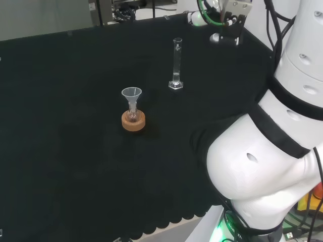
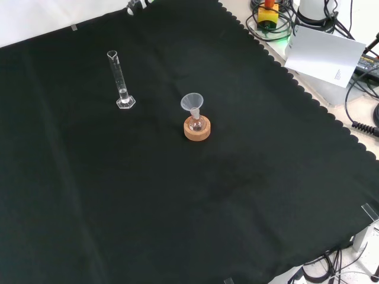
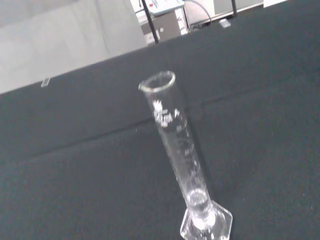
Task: Pick up the graduated cylinder.
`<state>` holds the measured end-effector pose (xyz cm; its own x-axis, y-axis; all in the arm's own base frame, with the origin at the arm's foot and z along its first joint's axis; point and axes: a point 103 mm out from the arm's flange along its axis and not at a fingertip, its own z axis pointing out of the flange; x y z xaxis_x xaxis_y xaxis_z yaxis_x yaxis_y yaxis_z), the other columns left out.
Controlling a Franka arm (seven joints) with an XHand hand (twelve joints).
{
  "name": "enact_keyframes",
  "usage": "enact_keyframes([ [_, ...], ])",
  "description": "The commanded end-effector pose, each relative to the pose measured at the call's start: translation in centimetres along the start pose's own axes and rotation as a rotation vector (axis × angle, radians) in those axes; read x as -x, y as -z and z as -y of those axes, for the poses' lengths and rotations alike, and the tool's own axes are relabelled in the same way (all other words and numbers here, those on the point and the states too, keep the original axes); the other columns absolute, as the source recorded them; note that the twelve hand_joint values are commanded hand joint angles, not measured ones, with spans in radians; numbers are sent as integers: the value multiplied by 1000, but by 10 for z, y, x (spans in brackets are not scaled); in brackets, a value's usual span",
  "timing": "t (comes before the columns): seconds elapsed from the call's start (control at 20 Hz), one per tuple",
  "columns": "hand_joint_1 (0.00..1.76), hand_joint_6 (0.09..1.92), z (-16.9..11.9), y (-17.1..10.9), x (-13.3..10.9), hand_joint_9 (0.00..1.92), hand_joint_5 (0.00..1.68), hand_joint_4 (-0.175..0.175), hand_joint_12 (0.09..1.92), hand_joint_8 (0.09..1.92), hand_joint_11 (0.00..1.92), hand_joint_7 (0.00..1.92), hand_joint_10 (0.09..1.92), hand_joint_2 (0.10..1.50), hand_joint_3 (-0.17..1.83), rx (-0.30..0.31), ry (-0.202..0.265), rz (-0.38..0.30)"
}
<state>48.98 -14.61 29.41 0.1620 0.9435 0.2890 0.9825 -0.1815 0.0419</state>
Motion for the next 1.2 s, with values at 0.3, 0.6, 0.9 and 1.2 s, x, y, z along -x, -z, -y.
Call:
enact_keyframes([
  [0.3, 555, 87, -24, -113, 28, 147, 225, -26, 1390, 517, 0, 1, 701, 990, 232, -79, 54, -202],
  [0.6, 574, 87, -22, -125, 38, 236, 261, -30, 1395, 586, 37, 54, 695, 961, 272, -26, 125, -305],
  [0.9, 601, 87, -15, -137, 49, 309, 289, -25, 1377, 605, 89, 98, 676, 928, 299, -23, 182, -377],
  [1.2, 733, 87, -21, -153, 48, 369, 316, -28, 1360, 612, 124, 160, 645, 867, 335, -65, 219, -452],
])
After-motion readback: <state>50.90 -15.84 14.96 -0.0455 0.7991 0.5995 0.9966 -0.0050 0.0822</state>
